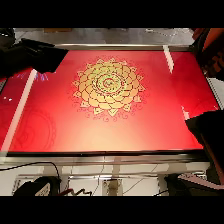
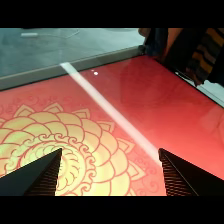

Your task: Fold the clothes and pants, and hang the long-sleeved shirts on hangers.

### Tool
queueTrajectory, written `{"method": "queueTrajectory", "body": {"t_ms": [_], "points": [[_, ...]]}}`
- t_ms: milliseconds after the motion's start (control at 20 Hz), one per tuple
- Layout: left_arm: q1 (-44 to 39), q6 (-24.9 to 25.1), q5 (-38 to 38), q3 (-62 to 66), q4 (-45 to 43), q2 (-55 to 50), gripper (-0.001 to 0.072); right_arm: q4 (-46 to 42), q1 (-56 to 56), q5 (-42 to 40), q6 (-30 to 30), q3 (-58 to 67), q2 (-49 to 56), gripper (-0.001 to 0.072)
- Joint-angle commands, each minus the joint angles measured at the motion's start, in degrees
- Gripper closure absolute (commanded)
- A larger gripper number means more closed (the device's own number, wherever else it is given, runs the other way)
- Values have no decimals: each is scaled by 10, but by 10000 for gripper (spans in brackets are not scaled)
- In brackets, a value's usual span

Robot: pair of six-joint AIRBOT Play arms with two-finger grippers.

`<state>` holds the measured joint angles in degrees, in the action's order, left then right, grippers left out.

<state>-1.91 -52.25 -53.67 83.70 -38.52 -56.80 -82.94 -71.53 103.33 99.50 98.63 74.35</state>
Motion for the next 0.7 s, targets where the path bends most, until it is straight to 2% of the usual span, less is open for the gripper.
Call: {"method": "queueTrajectory", "body": {"t_ms": [0, 100, 150, 250, 300, 450, 650], "points": [[0, 0, 0, 0, 0, 0, 7, -13, -3, 2, 3, -6, 0, 5], [0, 0, 0, 0, 0, 0, 7, -9, -3, 2, 3, -6, 0, 26], [0, 0, 0, 0, 0, 0, 7, 5, -2, 2, 3, -6, 0, 99], [0, 0, 0, 0, 0, 0, 7, 66, 3, 1, -2, -6, 0, 598], [0, 0, 0, 0, 0, 0, 7, 89, 11, -2, -9, -6, 0, 686], [0, 0, 0, 0, 0, 0, 7, 108, 87, -23, -29, -6, 0, 687], [0, 0, 0, 0, 0, 0, 7, 104, 284, -71, -81, -6, -1, 688]]}}
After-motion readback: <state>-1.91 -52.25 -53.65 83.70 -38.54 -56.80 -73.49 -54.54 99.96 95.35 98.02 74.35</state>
